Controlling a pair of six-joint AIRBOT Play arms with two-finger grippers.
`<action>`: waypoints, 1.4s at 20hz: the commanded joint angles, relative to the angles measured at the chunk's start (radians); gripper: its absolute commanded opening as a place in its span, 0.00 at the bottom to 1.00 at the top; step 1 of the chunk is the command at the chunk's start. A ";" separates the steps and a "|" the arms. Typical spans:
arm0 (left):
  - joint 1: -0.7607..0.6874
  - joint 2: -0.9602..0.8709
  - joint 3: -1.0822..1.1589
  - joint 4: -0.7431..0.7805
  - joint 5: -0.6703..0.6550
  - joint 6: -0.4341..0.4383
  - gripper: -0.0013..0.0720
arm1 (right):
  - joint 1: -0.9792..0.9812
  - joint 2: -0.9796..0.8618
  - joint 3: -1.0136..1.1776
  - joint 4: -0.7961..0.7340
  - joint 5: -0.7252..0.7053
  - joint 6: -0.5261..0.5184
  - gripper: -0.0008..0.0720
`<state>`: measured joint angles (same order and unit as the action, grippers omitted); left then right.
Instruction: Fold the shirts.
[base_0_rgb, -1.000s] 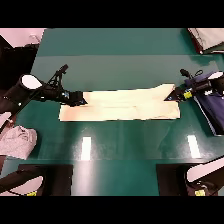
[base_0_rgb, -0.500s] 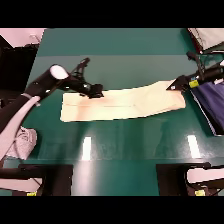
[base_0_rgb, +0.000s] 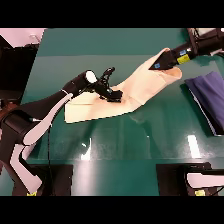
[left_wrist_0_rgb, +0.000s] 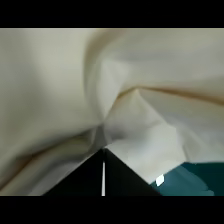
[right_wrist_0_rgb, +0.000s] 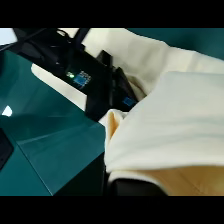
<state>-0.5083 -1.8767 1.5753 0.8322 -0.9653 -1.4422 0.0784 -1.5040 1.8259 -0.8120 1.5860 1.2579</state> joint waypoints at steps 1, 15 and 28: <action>0.011 -0.020 0.014 0.000 0.013 0.001 0.05 | 0.103 0.002 0.064 -0.002 -0.039 0.029 0.03; 0.208 -0.014 0.502 0.217 -0.599 0.001 0.05 | 0.301 -0.121 0.064 0.000 -0.159 0.035 0.03; 0.532 0.401 0.493 0.582 -0.711 0.002 0.05 | 0.562 -0.306 0.069 0.142 -0.536 -0.135 0.07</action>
<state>-0.0193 -1.5406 2.0789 1.3811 -1.6691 -1.4399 0.5655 -1.7531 1.8908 -0.7723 1.1973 1.2320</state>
